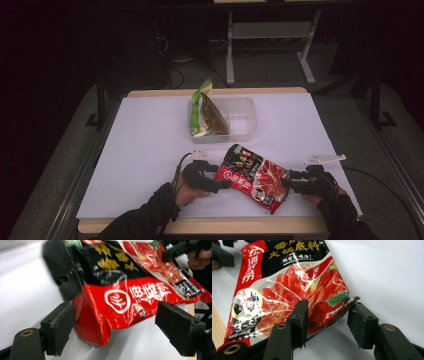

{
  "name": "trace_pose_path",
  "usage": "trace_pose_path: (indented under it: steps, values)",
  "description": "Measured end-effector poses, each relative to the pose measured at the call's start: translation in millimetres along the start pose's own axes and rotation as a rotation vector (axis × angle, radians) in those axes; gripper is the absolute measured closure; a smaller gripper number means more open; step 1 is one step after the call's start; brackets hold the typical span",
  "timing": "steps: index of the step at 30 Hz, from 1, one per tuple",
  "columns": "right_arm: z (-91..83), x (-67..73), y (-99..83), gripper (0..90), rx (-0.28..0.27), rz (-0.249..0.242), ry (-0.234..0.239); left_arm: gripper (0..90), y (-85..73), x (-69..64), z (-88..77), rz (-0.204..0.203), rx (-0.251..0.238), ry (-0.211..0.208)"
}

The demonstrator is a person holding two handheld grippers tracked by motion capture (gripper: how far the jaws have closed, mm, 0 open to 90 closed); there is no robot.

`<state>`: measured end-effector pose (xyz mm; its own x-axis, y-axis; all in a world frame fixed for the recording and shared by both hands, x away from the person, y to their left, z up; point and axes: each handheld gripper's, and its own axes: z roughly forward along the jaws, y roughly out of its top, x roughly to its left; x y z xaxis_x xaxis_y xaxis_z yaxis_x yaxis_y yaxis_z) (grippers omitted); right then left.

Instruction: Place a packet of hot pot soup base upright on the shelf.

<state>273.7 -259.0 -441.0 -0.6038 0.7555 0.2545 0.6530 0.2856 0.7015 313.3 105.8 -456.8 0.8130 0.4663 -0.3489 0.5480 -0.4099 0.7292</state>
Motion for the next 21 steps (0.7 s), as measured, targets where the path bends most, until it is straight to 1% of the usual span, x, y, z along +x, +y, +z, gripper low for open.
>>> trace_pose_path:
  steps: [1,2,3,4,5,6,7,9,11,12,14,15,17,20,21]
  values:
    - [-0.9,-0.7,0.1,55.2,-0.009,0.001,-0.006,16.0,0.9,-1.7,1.6,0.015,0.003,0.019]
    - [-1.3,-1.5,-0.2,55.9,-0.011,0.004,-0.005,15.9,1.8,-3.1,2.7,0.008,-0.005,0.019]
    - [-1.1,-2.2,-0.3,56.3,-0.009,0.006,-0.002,15.9,2.2,-3.6,4.7,-0.006,-0.006,-0.003]
    - [-1.7,-2.3,0.0,57.7,-0.006,0.002,-0.002,16.0,3.1,-5.4,7.7,0.010,0.012,0.011]
    - [-2.8,-1.7,0.7,60.7,-0.006,-0.002,-0.001,16.0,4.3,-8.2,9.5,0.025,0.017,0.025]
    - [-4.2,-1.2,1.3,65.0,-0.007,-0.007,-0.002,14.1,4.7,-9.7,11.2,0.026,0.019,0.029]
    - [-5.3,-0.9,2.0,65.6,0.000,-0.015,-0.003,13.3,5.0,-11.2,12.4,0.028,0.018,0.037]
    - [-9.3,0.9,4.2,68.1,0.016,-0.036,-0.007,13.1,5.7,-11.7,13.6,0.030,0.020,0.037]
    - [-14.1,2.1,4.9,74.7,0.024,-0.059,-0.027,14.2,5.7,-11.8,13.7,0.031,0.019,0.041]
    - [-15.9,1.9,4.5,75.2,0.031,-0.072,-0.033,14.3,5.8,-12.0,13.9,0.033,0.019,0.044]
    - [-17.1,1.3,4.0,75.1,0.061,-0.088,-0.032,15.1,6.0,-11.9,14.3,0.033,0.018,0.045]
    - [-17.7,0.8,4.3,75.3,0.068,-0.091,-0.027,15.4,6.4,-11.6,14.5,0.032,0.018,0.042]
    - [-16.3,0.0,3.9,76.6,0.078,-0.075,-0.025,16.6,7.4,-9.6,15.0,0.015,0.009,0.019]
    - [-15.7,-0.4,2.6,77.7,0.075,-0.069,-0.021,17.9,10.1,-5.0,18.2,-0.047,-0.018,-0.038]
    - [-15.7,-0.7,2.0,77.9,0.073,-0.070,-0.017,16.7,11.2,-3.5,19.8,-0.064,-0.023,-0.044]
